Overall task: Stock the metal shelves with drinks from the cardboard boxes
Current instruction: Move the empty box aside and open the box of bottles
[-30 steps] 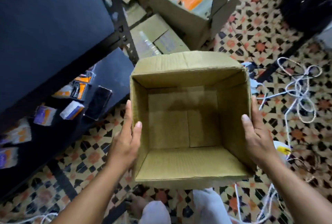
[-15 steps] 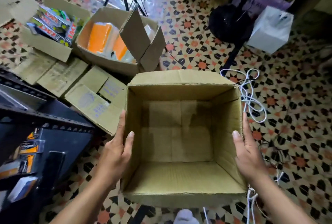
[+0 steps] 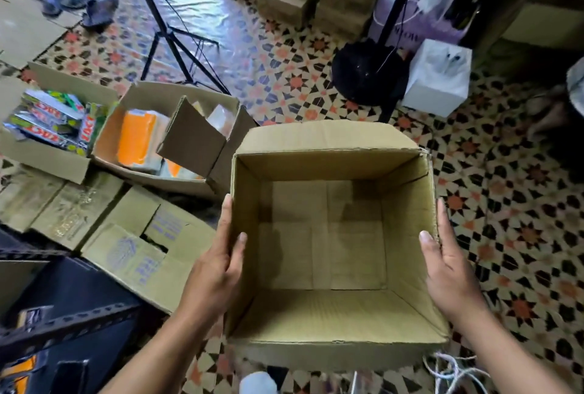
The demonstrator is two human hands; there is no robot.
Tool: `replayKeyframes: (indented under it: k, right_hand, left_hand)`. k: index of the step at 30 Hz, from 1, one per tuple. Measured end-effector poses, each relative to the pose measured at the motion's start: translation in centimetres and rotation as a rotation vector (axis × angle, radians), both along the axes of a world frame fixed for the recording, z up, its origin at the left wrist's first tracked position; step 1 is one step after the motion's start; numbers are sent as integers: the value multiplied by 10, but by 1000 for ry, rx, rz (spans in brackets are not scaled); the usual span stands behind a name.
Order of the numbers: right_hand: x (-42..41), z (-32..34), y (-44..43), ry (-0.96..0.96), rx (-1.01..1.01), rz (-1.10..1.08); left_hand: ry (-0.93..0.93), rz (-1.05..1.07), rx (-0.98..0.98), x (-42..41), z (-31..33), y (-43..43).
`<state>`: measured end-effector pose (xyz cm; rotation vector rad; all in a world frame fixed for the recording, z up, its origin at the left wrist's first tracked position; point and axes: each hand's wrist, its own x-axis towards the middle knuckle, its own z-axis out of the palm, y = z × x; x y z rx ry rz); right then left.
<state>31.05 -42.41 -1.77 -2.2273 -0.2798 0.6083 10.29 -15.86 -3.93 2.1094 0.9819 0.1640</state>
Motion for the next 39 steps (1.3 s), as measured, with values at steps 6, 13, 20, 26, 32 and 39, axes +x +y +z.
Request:
replayKeyframes:
  k: [6, 13, 20, 26, 32, 39]
  right_hand:
    - [10, -7, 23, 38, 2, -92]
    - [26, -18, 40, 34, -22, -167]
    - [63, -34, 35, 65, -34, -234]
    - [131, -65, 40, 105, -13, -227]
    - [224, -88, 41, 30, -22, -250]
    - [281, -93, 62, 70, -94, -255]
  left_hand:
    - [36, -110, -73, 33, -16, 35]
    - [68, -173, -129, 75, -22, 67]
    - [78, -204, -171, 130, -30, 74]
    - [154, -227, -157, 204, -43, 83]
    - [138, -286, -18, 308, -55, 93]
    - [63, -363, 28, 374, -82, 113]
